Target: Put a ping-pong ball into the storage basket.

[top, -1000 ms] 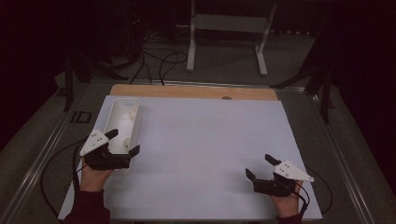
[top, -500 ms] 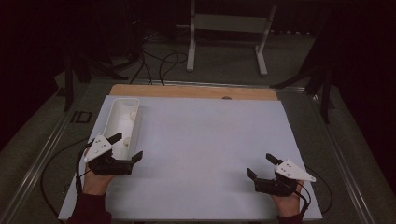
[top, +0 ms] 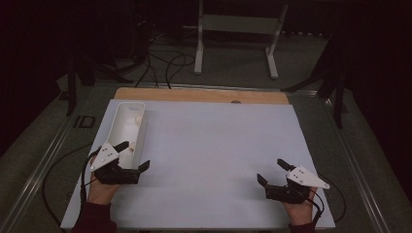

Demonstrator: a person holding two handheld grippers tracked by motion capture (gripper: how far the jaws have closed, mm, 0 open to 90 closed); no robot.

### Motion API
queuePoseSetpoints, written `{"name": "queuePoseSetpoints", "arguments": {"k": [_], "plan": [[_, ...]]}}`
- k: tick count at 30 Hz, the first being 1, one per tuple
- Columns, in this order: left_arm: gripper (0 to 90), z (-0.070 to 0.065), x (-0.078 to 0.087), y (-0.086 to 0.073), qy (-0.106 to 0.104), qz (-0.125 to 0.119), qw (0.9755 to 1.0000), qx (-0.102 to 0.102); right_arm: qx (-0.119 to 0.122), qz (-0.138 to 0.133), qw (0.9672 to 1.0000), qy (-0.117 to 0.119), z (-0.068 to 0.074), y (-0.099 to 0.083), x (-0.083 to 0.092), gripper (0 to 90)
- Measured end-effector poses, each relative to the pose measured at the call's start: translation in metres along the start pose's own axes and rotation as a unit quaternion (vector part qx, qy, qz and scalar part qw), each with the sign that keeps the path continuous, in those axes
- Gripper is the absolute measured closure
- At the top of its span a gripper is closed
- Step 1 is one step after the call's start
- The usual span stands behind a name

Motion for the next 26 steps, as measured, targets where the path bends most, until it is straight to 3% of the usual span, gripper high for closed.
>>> {"name": "queuePoseSetpoints", "arguments": {"k": [26], "plan": [[0.5, -0.0004, -0.0047, -0.0053, -0.008, 0.005, 0.9999, -0.004, 0.006, -0.021, 0.9997, 0.007, 0.0021, 0.0050, 0.0051, 8.4]]}}
Point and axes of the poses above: each handheld gripper's, and its own axes: x roughly backward along the jaws, y roughly out of its top, z roughly to its left, the point moved 9 cm from there along -x, roughly forward along the jaws, and after that the axes turned 14 degrees about z, right-handed, at the moved point
